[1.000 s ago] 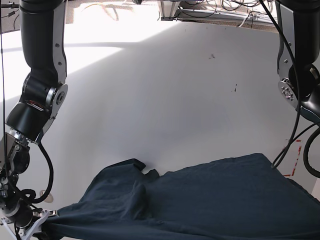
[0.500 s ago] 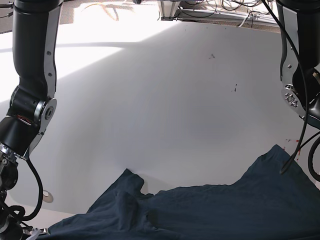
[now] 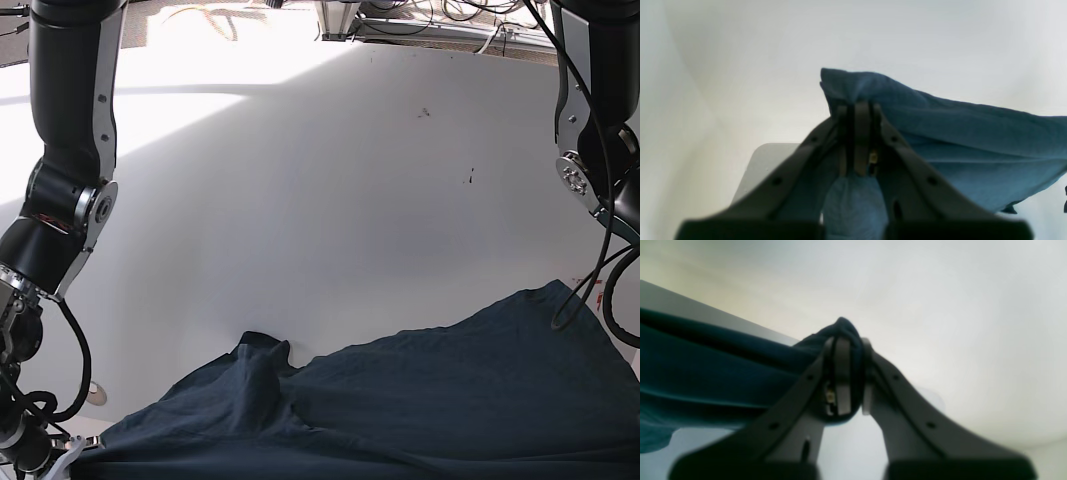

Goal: Fold the T-shirt properly
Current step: 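Lift the shirt high with both grippers and stretch it, then lower the shirt and drag it flat across the table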

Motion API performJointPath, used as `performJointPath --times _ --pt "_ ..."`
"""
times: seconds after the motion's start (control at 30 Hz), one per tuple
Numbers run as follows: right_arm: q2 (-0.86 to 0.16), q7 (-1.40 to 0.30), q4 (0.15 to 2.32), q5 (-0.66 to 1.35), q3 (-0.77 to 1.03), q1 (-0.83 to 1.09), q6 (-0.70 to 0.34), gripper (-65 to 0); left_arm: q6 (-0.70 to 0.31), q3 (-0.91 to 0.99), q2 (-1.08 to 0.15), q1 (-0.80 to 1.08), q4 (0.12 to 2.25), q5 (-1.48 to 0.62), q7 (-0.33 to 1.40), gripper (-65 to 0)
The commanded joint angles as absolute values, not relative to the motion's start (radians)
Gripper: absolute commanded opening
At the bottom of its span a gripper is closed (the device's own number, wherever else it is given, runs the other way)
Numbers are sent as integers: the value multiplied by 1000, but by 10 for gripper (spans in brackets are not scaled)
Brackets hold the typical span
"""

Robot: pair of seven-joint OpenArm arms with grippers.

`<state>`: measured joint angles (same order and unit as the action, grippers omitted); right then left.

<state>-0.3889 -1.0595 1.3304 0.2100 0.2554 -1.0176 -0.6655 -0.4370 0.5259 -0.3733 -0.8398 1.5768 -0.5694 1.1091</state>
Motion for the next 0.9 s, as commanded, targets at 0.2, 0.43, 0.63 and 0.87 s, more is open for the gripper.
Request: performJointPath --times 0.2,0.43,0.63,0.87 --pt "-404 -1150 1518 208 329 -857 -668 -650 -435 532 -387 -751 1596 -570 1076 -650" --pt "-397 -1179 1658 208 403 -578 -670 -650 -435 545 -389 -572 1601 -633 1076 -650" --pt "-315 -1179 1799 209 461 -328 -670 -650 -435 615 -390 -381 1601 -719 1076 -650" --pt "-232 -1179 1923 209 499 -119 -670 -650 -435 648 -390 -180 1613 -777 1076 -650"
